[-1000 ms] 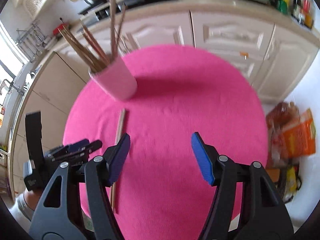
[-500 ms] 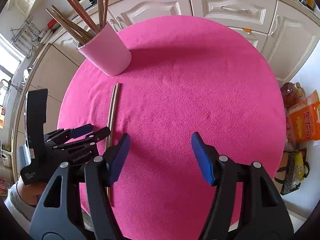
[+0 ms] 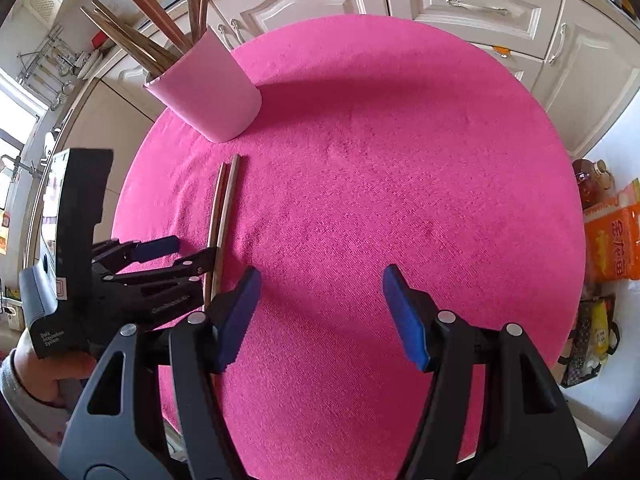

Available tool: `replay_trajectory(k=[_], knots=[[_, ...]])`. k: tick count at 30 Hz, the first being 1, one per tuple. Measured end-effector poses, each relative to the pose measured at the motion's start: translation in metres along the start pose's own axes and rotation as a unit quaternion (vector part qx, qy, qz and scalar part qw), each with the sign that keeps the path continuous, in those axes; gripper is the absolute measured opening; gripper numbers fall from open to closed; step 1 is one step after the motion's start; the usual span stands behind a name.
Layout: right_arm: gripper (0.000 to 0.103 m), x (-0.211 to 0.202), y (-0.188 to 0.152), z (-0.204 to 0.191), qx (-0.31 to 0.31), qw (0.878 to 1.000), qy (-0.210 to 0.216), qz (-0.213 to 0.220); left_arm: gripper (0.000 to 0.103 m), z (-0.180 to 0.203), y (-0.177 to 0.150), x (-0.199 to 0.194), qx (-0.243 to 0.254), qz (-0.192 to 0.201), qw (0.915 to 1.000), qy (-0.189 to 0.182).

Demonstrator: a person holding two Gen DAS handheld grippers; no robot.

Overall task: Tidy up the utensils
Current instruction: 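Lower both tools to the last chopsticks and grasp one chopstick each, then lift both chopsticks over the pink cup and open both tools to drop them in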

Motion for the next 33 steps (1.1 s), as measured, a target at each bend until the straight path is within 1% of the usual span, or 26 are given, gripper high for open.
replay_trajectory(k=[1,2,3,4,5,6,7,8,10,13,16,17,21,24,25,28,29,32,33], knots=[[0.063,0.002,0.000,-0.001,-0.001,1.000,-0.001,-0.003,0.053,0.002,0.003,0.000,-0.004,-0.002,1.0000,-0.003],[0.063,0.003,0.001,-0.002,-0.001,1.000,-0.001,-0.005,0.047,0.004,0.004,0.000,-0.006,-0.004,0.9999,-0.009],[0.063,0.004,0.001,-0.003,-0.002,1.000,0.000,-0.006,0.043,0.006,0.005,-0.001,-0.002,-0.002,0.9999,-0.015],[0.063,0.006,0.001,-0.005,-0.005,1.000,0.000,-0.008,0.036,0.006,0.005,-0.002,0.004,-0.001,0.9998,-0.018],[0.063,0.007,0.001,-0.007,-0.007,1.000,0.000,-0.010,0.027,0.004,0.005,-0.003,0.007,-0.001,0.9998,-0.021],[0.063,0.009,0.001,-0.010,-0.009,1.000,0.000,-0.013,0.018,0.000,0.003,-0.004,0.004,-0.001,0.9997,-0.025],[0.063,0.011,0.002,-0.012,-0.011,1.000,0.001,-0.015,0.012,-0.008,0.000,-0.005,-0.006,-0.003,0.9995,-0.032],[0.063,0.013,0.002,-0.015,-0.013,1.000,0.002,-0.017,0.010,-0.013,-0.001,-0.005,-0.020,-0.007,0.9984,-0.053],[0.063,0.018,0.004,-0.023,-0.020,1.000,0.002,-0.022,0.007,-0.024,-0.005,-0.007,-0.037,-0.012,0.9966,-0.072],[0.063,0.026,0.006,-0.037,-0.030,0.999,0.007,-0.031,0.006,-0.040,-0.008,-0.007,-0.042,-0.011,0.9968,-0.068],[0.062,0.037,0.009,-0.055,-0.041,0.998,0.014,-0.044,0.006,-0.053,-0.009,-0.009,-0.058,-0.008,0.9952,-0.079],[0.061,0.041,0.010,-0.060,-0.045,0.998,0.016,-0.049,0.006,-0.056,-0.009,-0.010,-0.064,-0.007,0.9946,-0.082],[0.035,0.059,0.014,-0.083,-0.061,0.995,0.017,-0.075,0.006,-0.069,-0.007,-0.016,-0.073,0.006,0.9932,-0.090],[0.034,0.068,0.016,-0.092,-0.072,0.993,0.002,-0.091,0.006,-0.080,-0.007,-0.022,-0.078,0.013,0.9921,-0.097],[0.031,0.070,0.017,-0.094,-0.077,0.993,-0.006,-0.094,0.006,-0.084,-0.014,-0.022,-0.081,0.015,0.9916,-0.099],[0.023,0.079,0.017,-0.099,-0.085,0.990,-0.019,-0.110,0.006,-0.091,-0.018,-0.028,-0.086,0.020,0.9902,-0.108],[0.022,0.083,0.017,-0.100,-0.087,0.989,-0.026,-0.115,0.006,-0.093,-0.018,-0.029,-0.085,0.022,0.9900,-0.111],[0.016,0.086,0.021,-0.101,-0.096,0.987,-0.049,-0.116,0.006,-0.098,-0.020,-0.032,-0.083,0.026,0.9896,-0.115],[0.011,0.086,0.021,-0.103,-0.099,0.987,-0.055,-0.116,0.006,-0.099,-0.020,-0.034,-0.082,0.028,0.9888,-0.121]])
Point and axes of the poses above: each gripper's, at about its wrist camera, not at the fingertips, and x roughly the way its jaws point, z to its right, y to its top, the point moved 9 cm from there along x, roughly the way its jaws point, and after that the axes turned 3 degrees about -z, right-handed, at the moved point
